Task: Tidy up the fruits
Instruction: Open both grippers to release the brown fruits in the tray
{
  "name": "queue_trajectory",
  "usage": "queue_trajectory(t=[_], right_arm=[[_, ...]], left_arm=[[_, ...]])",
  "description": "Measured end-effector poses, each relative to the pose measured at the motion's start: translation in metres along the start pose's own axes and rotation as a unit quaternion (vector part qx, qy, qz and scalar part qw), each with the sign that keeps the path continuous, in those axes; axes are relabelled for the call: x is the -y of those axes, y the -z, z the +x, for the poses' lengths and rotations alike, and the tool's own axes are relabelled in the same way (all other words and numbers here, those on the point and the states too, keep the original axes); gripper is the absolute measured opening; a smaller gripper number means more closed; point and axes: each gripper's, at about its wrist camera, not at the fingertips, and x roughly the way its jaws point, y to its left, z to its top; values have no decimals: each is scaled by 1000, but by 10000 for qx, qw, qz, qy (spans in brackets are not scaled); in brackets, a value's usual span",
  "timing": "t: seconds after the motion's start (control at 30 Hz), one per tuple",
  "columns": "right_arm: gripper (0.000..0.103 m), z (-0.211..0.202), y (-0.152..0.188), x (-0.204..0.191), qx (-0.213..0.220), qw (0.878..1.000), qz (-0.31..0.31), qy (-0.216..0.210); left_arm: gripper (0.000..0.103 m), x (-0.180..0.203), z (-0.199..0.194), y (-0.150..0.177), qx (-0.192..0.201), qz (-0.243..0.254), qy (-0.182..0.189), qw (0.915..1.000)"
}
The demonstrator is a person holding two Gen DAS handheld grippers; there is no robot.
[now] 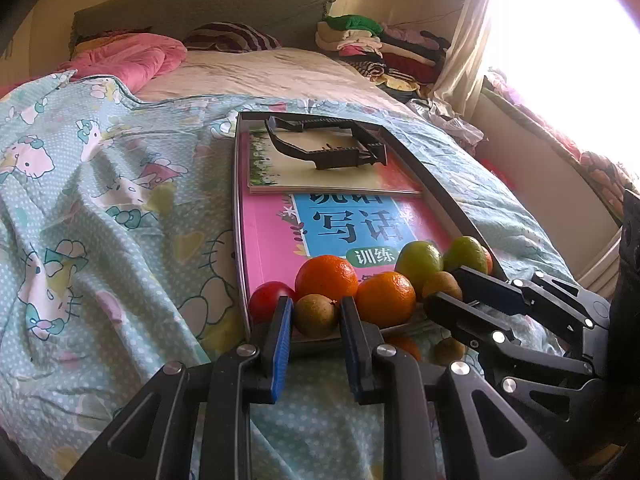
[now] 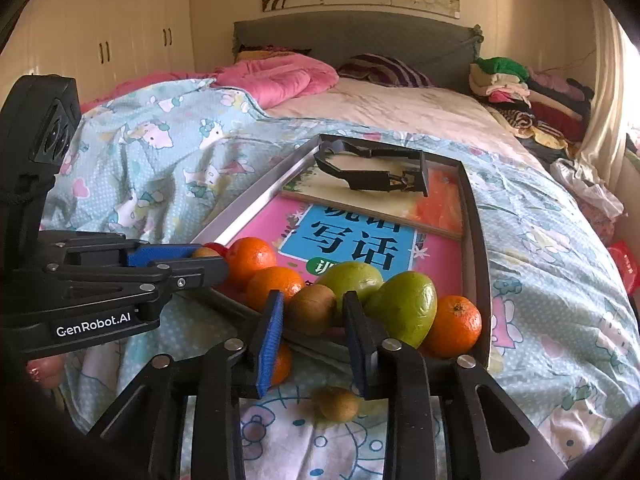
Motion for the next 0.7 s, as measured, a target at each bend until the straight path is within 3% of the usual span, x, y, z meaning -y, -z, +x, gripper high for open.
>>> queue_trajectory(t=[0.23,0.33,0.53,0.7], right_arm=[[37,-11,0,1,155,9999,25,-15],[46,-16,1,1,195,9998,16,5],[50,-23,3,1,232,9997,46,39],[53,-27,5,4,235,9996,130,77]], left_arm=[[24,0,0,0,-1,-3,0,10000],[24,0,0,0,-1,13,-3,10000],[24,-1,-1,0,5,17,2,10000],[30,-1,-2,1,11,32,22,10000]])
